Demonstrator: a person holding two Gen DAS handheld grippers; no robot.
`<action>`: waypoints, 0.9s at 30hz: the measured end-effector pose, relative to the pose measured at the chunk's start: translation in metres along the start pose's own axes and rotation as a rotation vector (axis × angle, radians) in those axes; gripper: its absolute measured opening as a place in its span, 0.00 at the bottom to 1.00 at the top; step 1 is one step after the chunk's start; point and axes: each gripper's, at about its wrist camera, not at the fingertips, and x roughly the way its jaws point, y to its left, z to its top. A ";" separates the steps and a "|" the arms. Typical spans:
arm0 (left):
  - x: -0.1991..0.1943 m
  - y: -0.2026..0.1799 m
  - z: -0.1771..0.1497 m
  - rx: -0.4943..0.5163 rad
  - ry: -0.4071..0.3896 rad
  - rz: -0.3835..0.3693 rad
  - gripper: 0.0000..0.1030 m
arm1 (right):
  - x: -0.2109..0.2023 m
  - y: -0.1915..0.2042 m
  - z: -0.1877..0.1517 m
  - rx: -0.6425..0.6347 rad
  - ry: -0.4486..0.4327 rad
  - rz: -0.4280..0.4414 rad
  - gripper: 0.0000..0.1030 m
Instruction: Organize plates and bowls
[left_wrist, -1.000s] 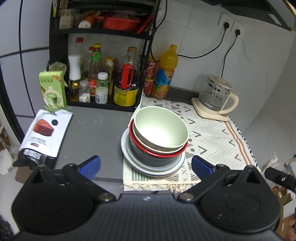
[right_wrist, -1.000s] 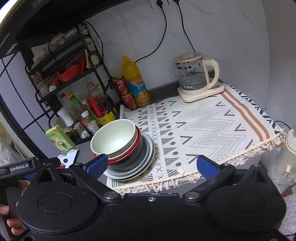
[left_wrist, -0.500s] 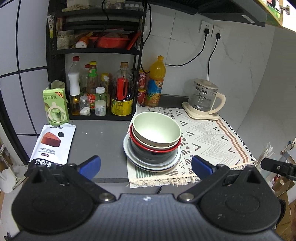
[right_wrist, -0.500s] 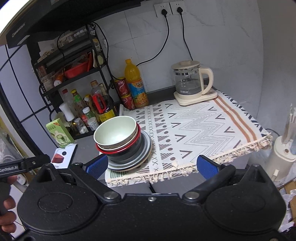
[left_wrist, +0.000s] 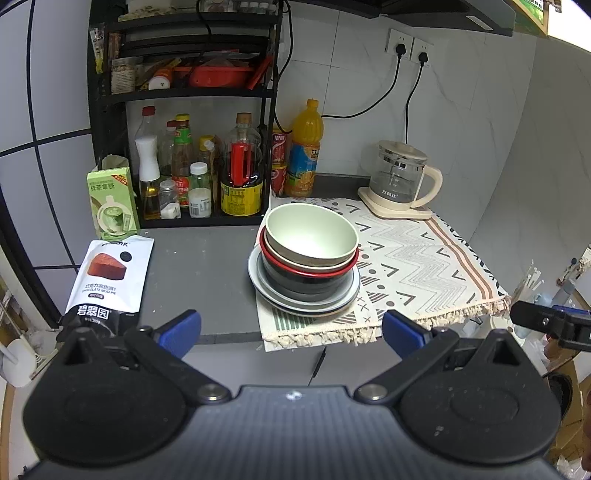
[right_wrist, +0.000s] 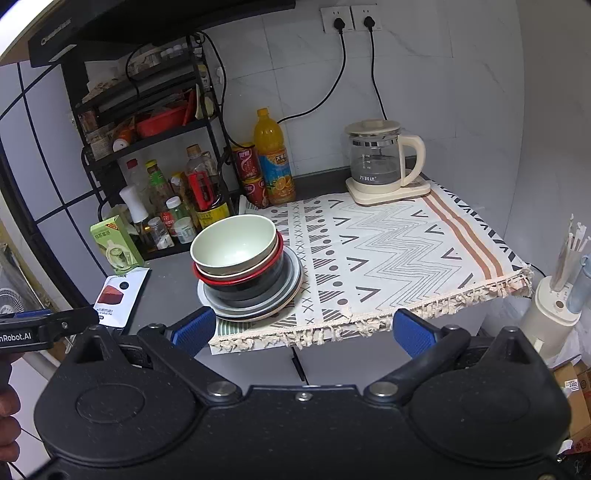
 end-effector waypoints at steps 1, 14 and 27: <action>-0.001 -0.001 -0.001 0.004 -0.002 -0.003 1.00 | -0.001 0.001 -0.001 -0.003 -0.002 -0.003 1.00; -0.004 -0.008 -0.002 -0.005 0.000 -0.012 1.00 | -0.003 0.002 -0.006 -0.011 -0.004 -0.003 1.00; -0.003 -0.015 0.003 -0.012 -0.006 -0.025 1.00 | -0.005 0.000 -0.004 -0.003 -0.002 0.007 1.00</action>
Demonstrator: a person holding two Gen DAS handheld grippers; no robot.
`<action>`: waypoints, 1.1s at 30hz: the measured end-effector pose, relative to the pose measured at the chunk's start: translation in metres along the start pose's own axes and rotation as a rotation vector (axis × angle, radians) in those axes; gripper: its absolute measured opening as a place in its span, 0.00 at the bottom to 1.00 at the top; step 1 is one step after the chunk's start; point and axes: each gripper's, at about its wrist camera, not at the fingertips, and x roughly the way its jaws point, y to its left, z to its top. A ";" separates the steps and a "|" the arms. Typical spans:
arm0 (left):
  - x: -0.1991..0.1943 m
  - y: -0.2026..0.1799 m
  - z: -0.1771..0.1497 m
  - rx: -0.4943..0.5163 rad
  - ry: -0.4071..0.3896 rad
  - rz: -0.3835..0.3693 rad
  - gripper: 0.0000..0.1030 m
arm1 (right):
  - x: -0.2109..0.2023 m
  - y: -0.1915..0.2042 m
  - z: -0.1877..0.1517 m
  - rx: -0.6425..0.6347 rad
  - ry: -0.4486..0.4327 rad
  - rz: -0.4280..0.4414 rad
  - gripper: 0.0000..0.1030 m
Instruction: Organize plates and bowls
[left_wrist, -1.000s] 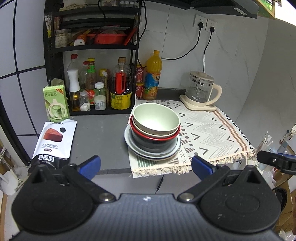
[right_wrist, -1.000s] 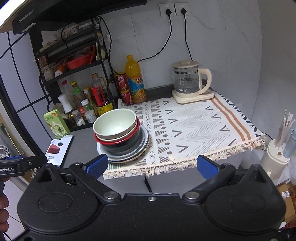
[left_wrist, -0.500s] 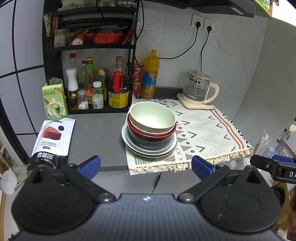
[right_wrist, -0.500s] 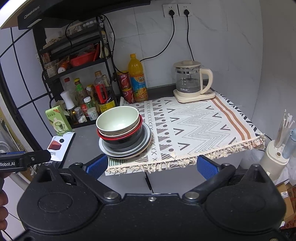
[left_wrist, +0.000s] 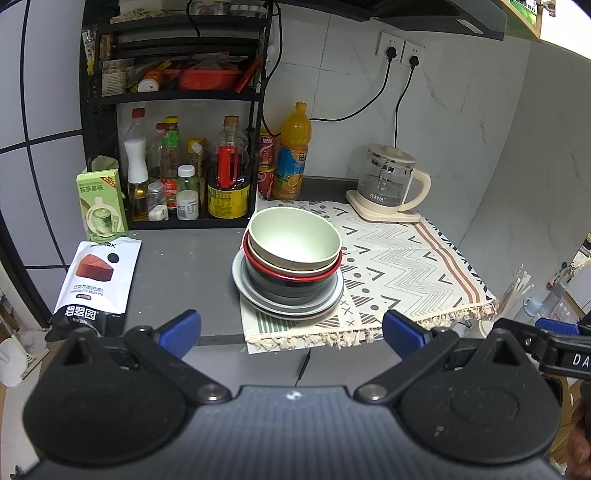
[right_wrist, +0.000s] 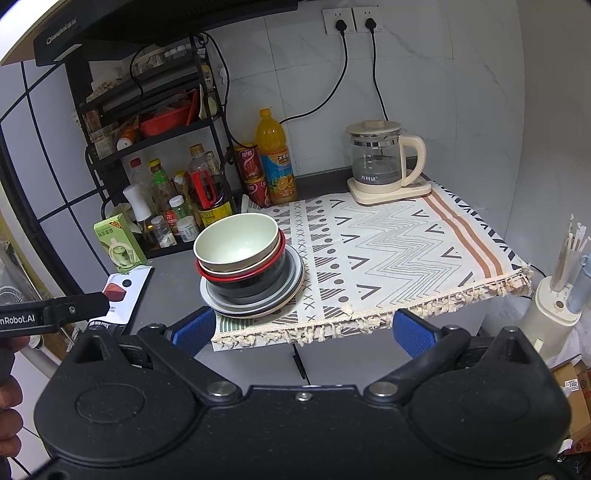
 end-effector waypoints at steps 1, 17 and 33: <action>0.000 0.000 0.000 0.000 0.000 -0.001 1.00 | 0.000 0.000 0.000 0.001 0.001 0.001 1.00; -0.005 -0.009 -0.004 0.009 0.000 -0.012 1.00 | -0.007 -0.005 -0.008 0.015 0.007 0.004 1.00; -0.004 -0.009 -0.008 0.011 0.017 -0.003 1.00 | -0.003 -0.003 -0.010 0.018 0.024 0.013 1.00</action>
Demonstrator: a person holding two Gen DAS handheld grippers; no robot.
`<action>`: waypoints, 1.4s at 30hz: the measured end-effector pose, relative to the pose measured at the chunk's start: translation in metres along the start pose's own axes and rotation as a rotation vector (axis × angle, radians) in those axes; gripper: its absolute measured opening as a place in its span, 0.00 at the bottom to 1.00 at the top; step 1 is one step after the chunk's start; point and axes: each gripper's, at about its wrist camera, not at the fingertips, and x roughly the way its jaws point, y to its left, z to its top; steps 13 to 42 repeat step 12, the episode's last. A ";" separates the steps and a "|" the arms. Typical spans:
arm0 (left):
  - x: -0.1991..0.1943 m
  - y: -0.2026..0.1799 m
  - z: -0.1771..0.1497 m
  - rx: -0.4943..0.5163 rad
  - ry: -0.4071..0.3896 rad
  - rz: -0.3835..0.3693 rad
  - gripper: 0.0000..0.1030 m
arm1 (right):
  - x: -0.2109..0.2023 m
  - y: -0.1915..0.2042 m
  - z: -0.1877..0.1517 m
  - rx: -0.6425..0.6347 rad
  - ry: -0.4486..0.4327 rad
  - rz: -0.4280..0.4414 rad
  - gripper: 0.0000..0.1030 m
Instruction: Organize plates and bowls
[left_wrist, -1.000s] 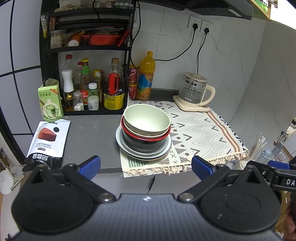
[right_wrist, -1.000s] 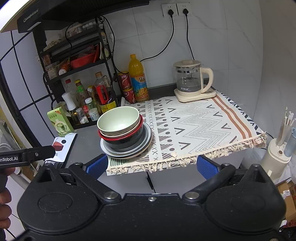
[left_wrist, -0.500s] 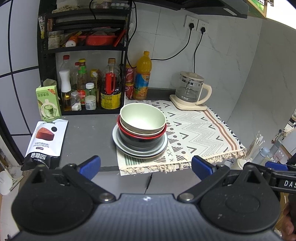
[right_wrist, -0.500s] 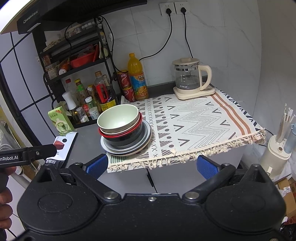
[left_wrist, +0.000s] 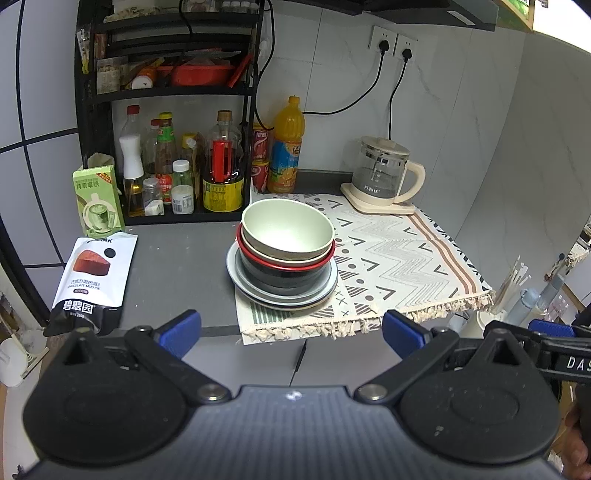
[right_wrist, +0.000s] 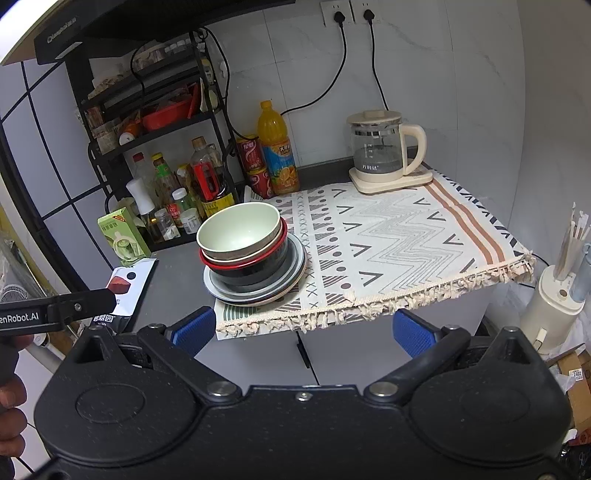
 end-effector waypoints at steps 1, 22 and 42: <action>0.001 0.001 0.000 -0.001 0.002 0.001 1.00 | 0.001 0.000 0.000 0.000 0.003 0.000 1.00; 0.009 0.001 0.003 -0.009 0.040 0.007 1.00 | 0.014 -0.001 0.000 0.002 0.043 0.006 1.00; 0.009 0.001 0.003 -0.009 0.040 0.007 1.00 | 0.014 -0.001 0.000 0.002 0.043 0.006 1.00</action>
